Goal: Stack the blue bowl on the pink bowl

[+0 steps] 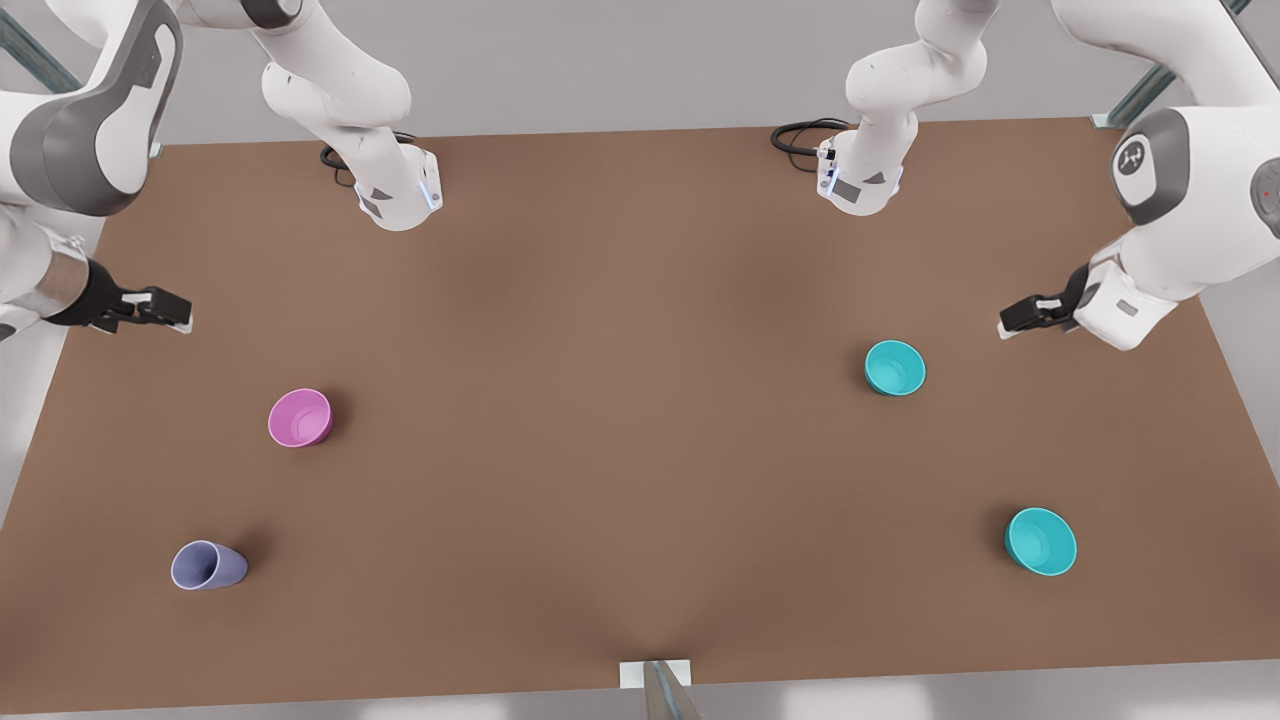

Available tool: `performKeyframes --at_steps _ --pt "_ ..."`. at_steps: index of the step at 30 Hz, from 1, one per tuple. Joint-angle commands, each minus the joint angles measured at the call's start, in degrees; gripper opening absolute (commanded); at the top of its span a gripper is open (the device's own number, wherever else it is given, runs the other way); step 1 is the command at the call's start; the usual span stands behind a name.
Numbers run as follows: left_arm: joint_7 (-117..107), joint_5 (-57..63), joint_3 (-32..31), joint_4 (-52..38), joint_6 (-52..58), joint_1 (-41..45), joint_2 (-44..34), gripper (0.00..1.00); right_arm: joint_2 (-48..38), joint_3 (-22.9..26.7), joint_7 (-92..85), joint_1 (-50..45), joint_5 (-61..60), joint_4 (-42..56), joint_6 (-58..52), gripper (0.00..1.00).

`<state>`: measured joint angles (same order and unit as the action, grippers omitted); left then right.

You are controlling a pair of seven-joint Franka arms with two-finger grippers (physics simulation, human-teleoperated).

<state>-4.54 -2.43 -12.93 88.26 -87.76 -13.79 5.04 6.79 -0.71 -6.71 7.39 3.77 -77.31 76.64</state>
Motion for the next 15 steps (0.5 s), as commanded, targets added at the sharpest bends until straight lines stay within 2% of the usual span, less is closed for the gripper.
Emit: performKeyframes --at_steps 1,4,6,11,15 --pt "0.06 0.06 -0.08 -0.19 0.40 0.16 -0.12 1.00 0.24 0.00 -1.38 -0.27 0.01 0.05 0.79 1.00" --pt "0.06 0.06 -0.08 -0.28 0.84 0.25 -0.12 1.00 3.49 0.00 -1.55 -0.36 -0.34 1.37 -1.49 1.00" --pt "0.24 0.32 -0.08 -1.25 0.58 0.34 1.20 1.00 8.06 -0.09 -1.11 -0.44 -0.16 -3.37 -0.62 1.00" --pt "0.41 0.32 0.10 -2.83 1.80 -0.01 0.06 1.00 8.77 0.18 -1.02 4.03 -1.66 -19.28 20.73 1.00" --pt "0.32 0.41 0.01 -3.71 2.51 0.07 0.05 1.00 14.57 0.18 -1.46 8.17 -2.54 -20.96 33.04 1.00"
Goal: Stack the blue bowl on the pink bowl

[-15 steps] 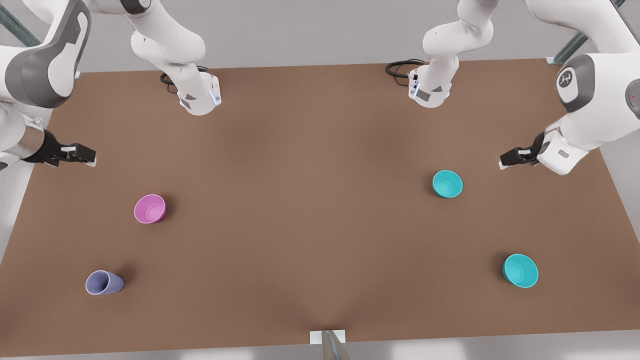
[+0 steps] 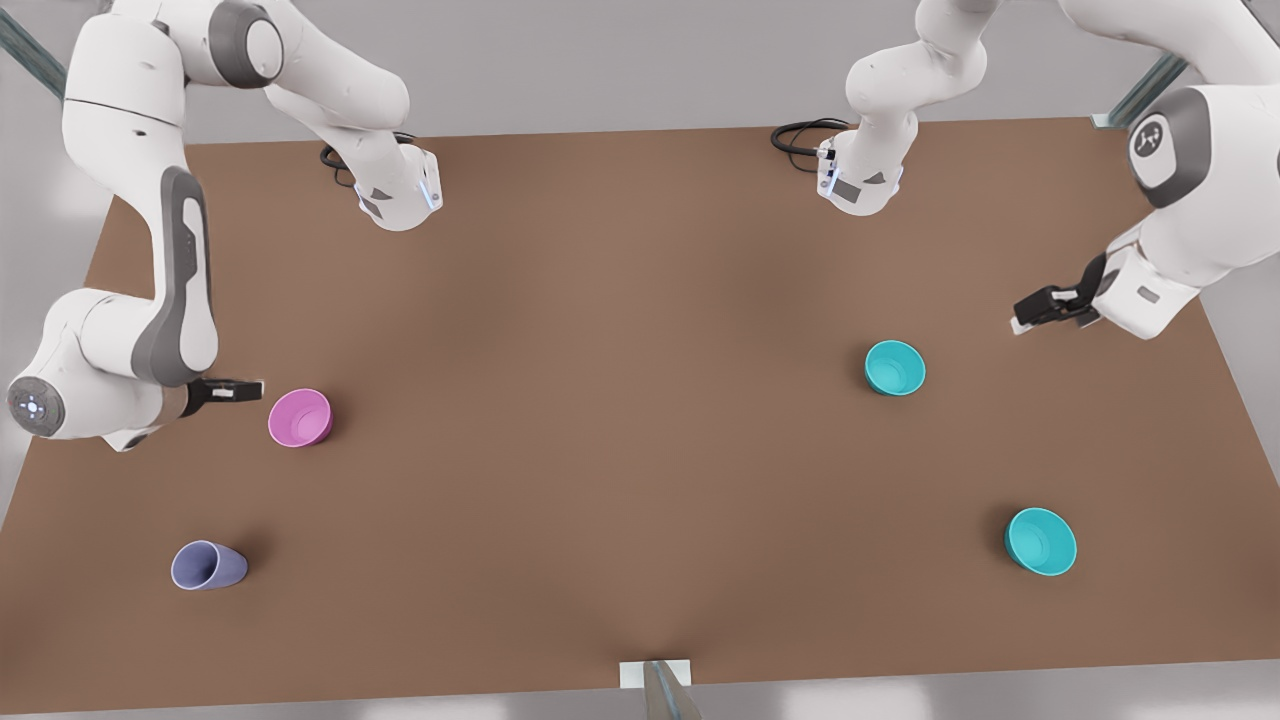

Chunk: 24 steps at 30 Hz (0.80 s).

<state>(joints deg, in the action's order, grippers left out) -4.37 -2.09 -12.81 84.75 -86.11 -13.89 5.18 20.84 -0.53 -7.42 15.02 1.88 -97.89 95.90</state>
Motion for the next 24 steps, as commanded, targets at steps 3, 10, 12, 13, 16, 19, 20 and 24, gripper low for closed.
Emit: performKeyframes --at_steps 3,10,12,13,16,19,20,24 --pt "0.15 0.07 -0.11 -0.20 0.94 0.18 0.00 1.00 3.33 -0.08 -2.95 1.95 -2.14 -1.07 24.07 1.00" --pt "0.15 0.16 -0.02 -1.34 1.65 0.18 0.27 1.00 3.33 -0.08 -3.48 4.41 -4.87 -13.02 31.89 1.00" --pt "0.24 0.07 -0.02 -1.34 1.73 0.10 0.18 1.00 3.60 -0.08 -3.48 5.11 -4.87 -15.83 34.97 1.00" --pt "0.15 -0.02 -0.02 -1.25 1.73 0.10 0.27 1.00 3.77 -0.17 -3.56 5.37 -4.87 -17.24 36.20 1.00" --pt "0.24 0.07 0.07 -1.25 1.73 0.01 0.35 1.00 3.77 -0.17 -4.18 5.37 -6.80 -20.76 38.22 1.00" --pt "0.15 0.07 0.07 -1.25 1.73 -0.34 0.44 1.00 3.77 -0.17 -4.71 5.37 -6.89 -21.20 38.66 1.00" --pt "0.15 -0.02 0.07 -1.16 1.73 -0.43 0.62 1.00 3.86 -0.17 -4.71 5.37 -6.89 -21.20 38.66 1.00" --pt "0.24 0.07 0.07 -1.25 2.26 -0.87 1.06 1.00 5.53 -0.43 -5.59 5.29 -6.89 -20.94 39.01 0.63"
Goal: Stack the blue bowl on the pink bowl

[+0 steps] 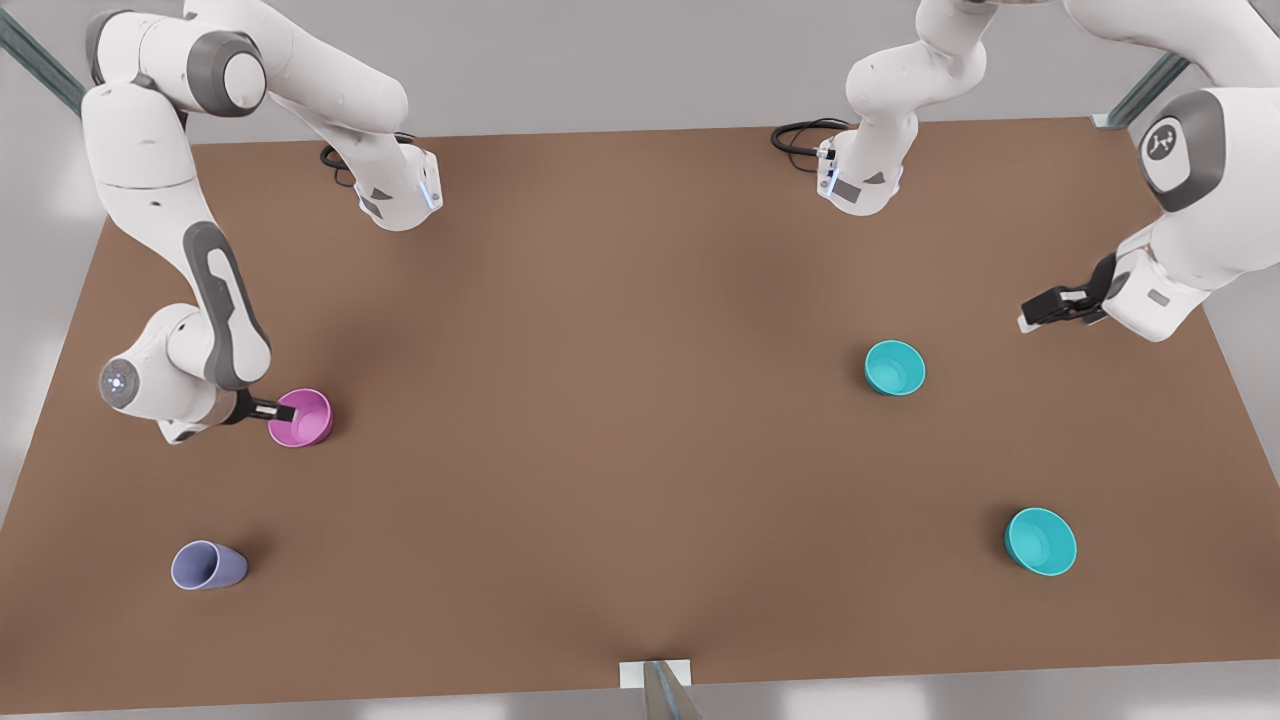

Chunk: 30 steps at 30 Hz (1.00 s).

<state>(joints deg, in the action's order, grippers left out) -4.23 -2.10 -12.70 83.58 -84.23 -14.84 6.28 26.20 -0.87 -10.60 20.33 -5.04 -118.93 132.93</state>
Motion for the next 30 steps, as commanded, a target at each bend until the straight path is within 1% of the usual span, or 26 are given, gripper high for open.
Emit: performKeyframes --at_steps 1,2,3,4,5,6,8,9,10,11,12,13,14,15,16,17,18,20,21,23,25,26,28,29,30 --pt "0.01 0.08 -0.05 0.00 0.29 0.07 0.05 1.00 0.52 -0.10 -2.41 -0.03 0.11 0.28 2.07 0.52" --pt "0.01 0.08 -0.13 -0.09 0.29 0.07 0.05 1.00 0.60 -0.18 -2.41 -0.03 0.11 0.45 1.98 0.46" --pt "0.01 -0.01 -0.14 0.00 0.38 0.16 0.05 1.00 0.69 -0.18 -2.41 -0.03 0.11 0.63 1.98 0.35" --pt "0.01 -0.09 -0.14 0.09 0.38 0.34 0.40 1.00 1.04 -0.18 -2.32 -0.03 0.11 0.98 1.98 0.27" --pt "0.01 -0.09 -0.14 0.00 0.29 0.25 1.02 1.00 1.04 -0.36 -2.32 -0.03 0.11 1.24 1.63 0.23" --pt "0.01 -0.09 -0.14 0.00 0.12 0.25 1.19 1.00 0.87 -0.45 -2.41 -0.03 0.11 1.77 1.27 0.21" --pt "0.01 -0.09 -0.14 0.00 0.11 0.25 1.72 1.00 0.69 -0.97 -2.41 -0.03 0.20 2.21 0.92 0.21" --pt "0.01 -0.09 -0.14 -0.09 0.11 0.16 1.72 1.00 0.17 -2.64 -2.50 -0.03 -0.15 3.52 -2.32 0.21" --pt "0.01 -0.01 -0.14 -0.09 0.11 0.16 1.63 1.00 0.08 -4.31 -2.41 -0.47 -4.10 7.04 -6.98 0.21" --pt "0.01 -0.01 -0.14 -0.17 0.11 0.16 1.63 1.00 -0.27 -4.67 -1.71 -2.75 -5.33 11.87 -13.74 0.21" --pt "0.01 0.08 -0.14 -0.17 0.03 0.16 1.63 1.00 0.16 -4.67 1.19 -5.21 -10.25 18.02 -21.66 0.21" --pt "0.01 0.08 -0.14 -0.17 0.03 0.16 1.63 1.00 0.43 -4.67 4.61 -8.11 -12.10 20.84 -23.60 0.21" --pt "0.01 0.08 -0.14 -0.17 0.03 0.16 1.63 1.00 -0.62 -4.76 9.71 -10.83 -16.48 21.45 -24.30 0.21" --pt "0.01 -0.01 -0.14 -0.17 0.03 0.16 1.72 1.00 -1.94 -4.84 16.02 -15.67 -21.24 23.91 -26.76 0.21" --pt "0.01 -0.09 -0.14 -0.17 -0.50 0.16 1.89 1.00 -2.65 -4.93 27.11 -20.76 -21.33 27.16 -26.94 0.21" --pt "0.01 -0.09 -0.14 -0.17 -0.59 0.16 1.89 1.00 -2.03 -4.93 31.86 -22.88 -21.50 29.89 -26.59 0.21" --pt "-0.17 -0.27 -0.14 0.00 -0.59 0.25 1.89 1.00 0.77 -4.84 39.23 -26.56 -25.37 34.28 -26.06 0.21" --pt "-0.26 -0.53 -0.22 0.00 -0.59 0.25 3.21 1.00 7.18 -4.58 53.20 -33.32 -24.85 41.83 -24.22 0.21" --pt "-0.17 -0.97 -0.14 0.00 -0.59 0.16 4.26 1.00 10.53 -4.49 58.13 -36.41 -24.85 44.39 -21.15 0.21" --pt "-0.34 -3.16 -0.14 0.09 -0.24 -1.07 4.71 1.00 14.58 -4.49 62.36 -40.72 -23.62 44.48 -12.62 0.21" --pt "-0.08 -3.26 -0.14 0.35 0.03 -2.03 6.11 1.00 17.92 -4.32 63.42 -43.45 -21.60 45.01 -6.82 0.21" --pt "-0.34 -4.66 -0.14 0.35 0.03 -2.83 7.78 1.00 20.90 -4.23 64.91 -44.15 -20.19 47.20 -6.20 0.21" --pt "-0.78 -4.66 -0.14 0.44 0.03 -2.91 12.78 1.00 22.40 -3.79 64.91 -44.33 -19.57 47.56 -5.67 0.21" --pt "0.10 -4.49 -0.14 0.44 -0.24 -2.92 16.57 1.00 23.10 -3.79 64.65 -44.33 -19.57 47.47 -4.97 0.21" --pt "0.97 -4.40 -0.22 0.44 -0.94 -2.83 18.15 1.00 23.46 -3.61 64.56 -44.33 -19.49 47.47 -4.44 0.21"
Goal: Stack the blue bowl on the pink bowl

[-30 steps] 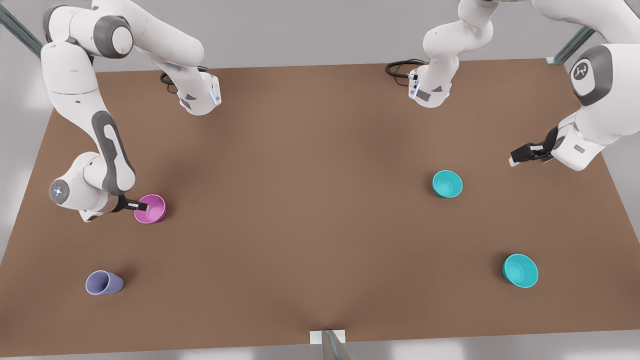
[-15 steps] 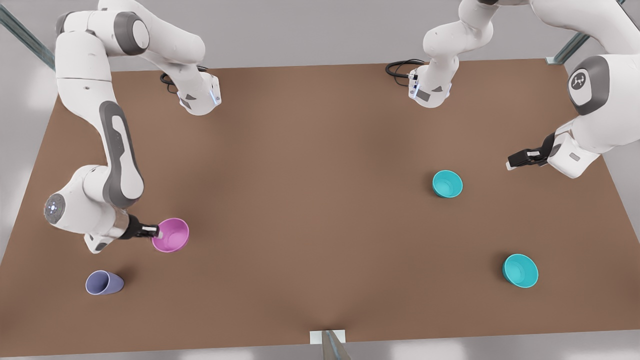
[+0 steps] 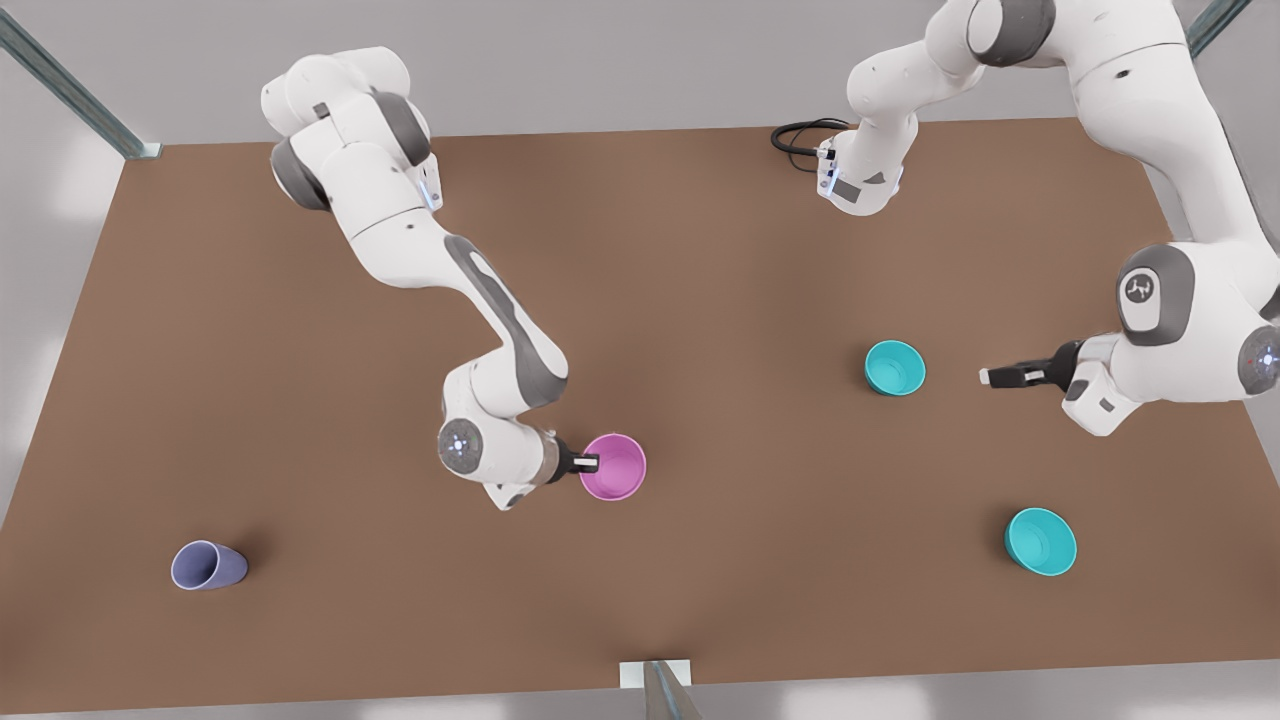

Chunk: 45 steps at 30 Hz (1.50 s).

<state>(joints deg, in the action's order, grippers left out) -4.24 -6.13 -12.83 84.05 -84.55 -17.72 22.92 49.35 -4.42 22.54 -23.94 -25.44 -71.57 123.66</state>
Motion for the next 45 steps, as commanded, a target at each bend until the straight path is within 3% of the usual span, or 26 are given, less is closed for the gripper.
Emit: performKeyframes --at_steps 1,2,3,4,5,7,13,14,19,20,23,25,28,32,34,36,43,45 --pt "3.53 -0.38 -0.01 -0.03 -0.61 -0.03 1.51 1.00 0.57 0.37 31.25 -0.05 1.10 0.11 5.10 0.21" --pt "3.89 -0.73 -0.01 2.51 -3.68 -0.56 1.95 1.00 0.92 0.37 31.25 0.03 1.10 0.11 5.10 0.21" --pt "3.80 -1.17 0.08 10.60 -14.75 -0.29 0.98 1.00 1.18 0.37 31.25 0.03 1.01 0.11 5.71 0.21" --pt "6.69 -1.25 -0.01 10.87 -14.76 -2.05 3.18 1.00 1.27 0.37 31.17 0.03 1.01 0.11 5.89 0.35" --pt "9.07 -1.25 -0.01 12.10 -16.33 -2.14 3.71 1.00 1.45 0.37 31.17 -0.05 1.27 0.11 6.33 1.00" --pt "19.68 -1.60 0.08 28.45 -31.02 -2.67 -2.18 1.00 1.80 0.37 31.17 -0.14 1.27 0.11 7.29 1.00" --pt "20.41 -4.33 0.26 33.46 -42.10 -2.76 1.25 1.00 0.22 0.46 31.08 1.97 1.36 1.25 6.24 1.00" --pt "20.41 -4.42 0.26 35.39 -42.71 -2.76 1.25 1.00 0.74 1.69 29.59 2.41 4.52 2.48 3.00 1.00" --pt "20.50 -4.51 0.17 37.42 -45.26 -2.23 3.00 1.00 -7.78 2.48 10.09 18.40 7.95 5.30 -35.14 1.00" --pt "20.50 -4.51 0.17 37.94 -45.17 -2.23 3.27 0.94 -9.80 2.57 4.37 20.86 11.11 5.56 -39.37 1.00" --pt "20.41 -4.51 0.17 37.94 -44.91 -1.70 3.53 0.43 -12.00 2.57 -9.43 25.00 20.86 12.06 -47.55 1.00" --pt "20.41 -4.51 0.17 37.86 -43.59 -1.26 3.62 0.23 -15.95 2.75 -16.47 25.44 23.86 12.06 -50.79 1.00" --pt "20.23 -4.51 0.17 37.77 -43.24 -1.44 3.53 0.21 -24.63 2.57 -18.49 24.82 23.86 11.80 -58.26 1.00" --pt "19.97 -8.54 -0.01 37.33 -41.13 -0.74 0.73 0.21 -38.54 3.18 -20.51 24.02 24.13 1.69 -51.42 1.00" --pt "14.61 -10.40 -0.09 33.99 -37.26 2.60 -3.32 0.21 -38.98 4.51 -20.60 24.12 24.21 1.25 -51.42 1.00" --pt "5.74 -10.40 -0.18 27.49 -37.09 8.49 -2.45 0.21 -38.81 4.59 -20.78 24.64 23.77 1.08 -51.42 1.00" --pt "-23.09 -5.30 0.25 -17.94 -32.78 29.49 25.41 0.21 -38.37 5.03 -22.27 24.82 24.04 0.81 -51.59 1.00" --pt "-24.76 -5.47 0.26 -19.80 -32.78 32.13 26.38 0.21 -38.19 5.12 -22.27 24.82 23.86 0.81 -51.85 1.00"
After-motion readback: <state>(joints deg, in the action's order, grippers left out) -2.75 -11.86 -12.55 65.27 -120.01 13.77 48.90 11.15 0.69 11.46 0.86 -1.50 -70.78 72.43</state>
